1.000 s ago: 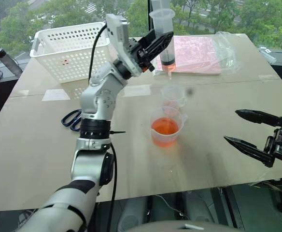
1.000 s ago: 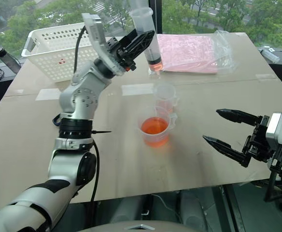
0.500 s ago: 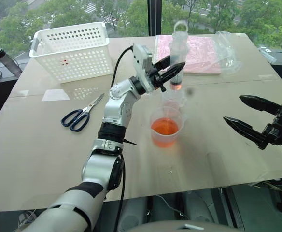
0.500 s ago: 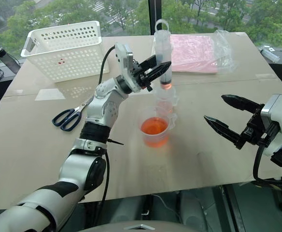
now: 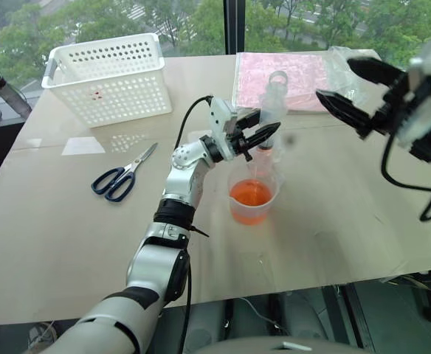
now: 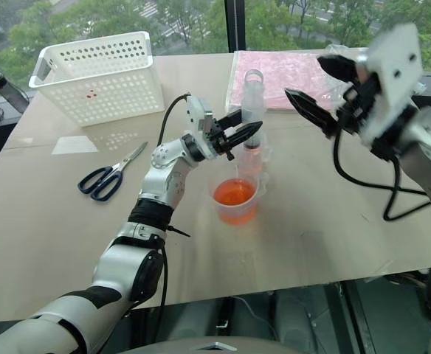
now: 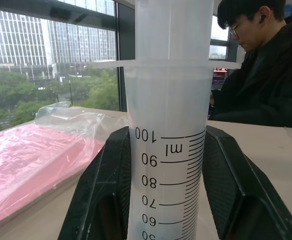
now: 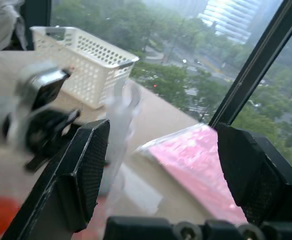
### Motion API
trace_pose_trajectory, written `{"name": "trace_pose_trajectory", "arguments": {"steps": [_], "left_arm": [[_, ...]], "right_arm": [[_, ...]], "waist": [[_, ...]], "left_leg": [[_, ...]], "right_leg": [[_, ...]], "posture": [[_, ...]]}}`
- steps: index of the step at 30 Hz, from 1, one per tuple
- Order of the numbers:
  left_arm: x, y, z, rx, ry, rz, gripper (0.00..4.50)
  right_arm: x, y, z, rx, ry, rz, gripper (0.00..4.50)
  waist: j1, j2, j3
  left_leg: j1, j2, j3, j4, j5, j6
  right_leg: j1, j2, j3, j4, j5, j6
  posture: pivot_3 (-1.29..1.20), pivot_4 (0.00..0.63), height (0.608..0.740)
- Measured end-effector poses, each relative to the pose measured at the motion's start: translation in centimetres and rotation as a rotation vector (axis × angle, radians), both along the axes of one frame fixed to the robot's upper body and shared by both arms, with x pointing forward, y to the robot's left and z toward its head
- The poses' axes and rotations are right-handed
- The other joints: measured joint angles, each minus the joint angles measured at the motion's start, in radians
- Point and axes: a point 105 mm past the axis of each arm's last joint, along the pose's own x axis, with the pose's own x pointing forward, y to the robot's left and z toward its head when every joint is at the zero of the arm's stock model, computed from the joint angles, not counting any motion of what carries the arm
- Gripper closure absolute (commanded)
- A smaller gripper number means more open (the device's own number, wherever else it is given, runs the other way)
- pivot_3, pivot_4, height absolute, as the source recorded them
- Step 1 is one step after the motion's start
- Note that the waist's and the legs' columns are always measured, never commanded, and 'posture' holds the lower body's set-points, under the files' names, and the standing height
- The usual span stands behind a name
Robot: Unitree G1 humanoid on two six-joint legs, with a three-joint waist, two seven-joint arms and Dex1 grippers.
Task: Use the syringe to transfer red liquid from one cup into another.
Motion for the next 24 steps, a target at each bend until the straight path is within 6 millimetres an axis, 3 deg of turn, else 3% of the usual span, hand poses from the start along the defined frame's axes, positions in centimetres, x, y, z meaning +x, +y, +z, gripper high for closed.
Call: {"name": "trace_pose_trajectory", "arguments": {"steps": [5,15,18,24], "left_arm": [[0.2,0.1,0.1,-0.01,0.001,0.022,3.09],[-0.2,-0.1,0.3,-0.021,-0.013,0.025,3.09],[-0.3,-0.2,0.4,-0.023,-0.017,0.023,3.09],[-0.3,-0.2,0.1,-0.021,-0.012,0.026,3.09]], "right_arm": [[2.5,1.7,0.1,0.017,0.063,-0.041,0.85],[3.5,2.0,-0.6,-0.016,0.084,-0.074,0.85],[3.7,2.3,-0.7,-0.01,0.087,-0.068,1.54],[3.6,3.6,-1.1,-0.025,0.102,-0.021,4.34]], "waist": [[0.007,0.0,0.0],[-0.001,0.0,0.0],[-0.003,0.0,0.0],[-0.004,0.0,0.0]], "left_leg": [[-0.002,-0.002,-0.001,-0.001,0.0,0.0],[-0.001,-0.002,0.0,-0.001,0.0,0.0],[-0.001,-0.002,0.001,-0.001,0.0,0.0],[0.0,-0.002,0.001,-0.001,0.0,0.0]], "right_leg": [[-0.001,-0.001,-0.001,-0.001,0.0,0.0],[-0.001,0.0,-0.001,0.001,0.0,0.0],[-0.001,0.001,-0.001,0.001,0.0,0.0],[-0.001,0.002,-0.001,0.001,0.0,0.0]], "posture": [[0.0,0.15,0.74],[0.0,0.15,0.74],[0.0,0.15,0.74],[0.0,0.15,0.74]]}}
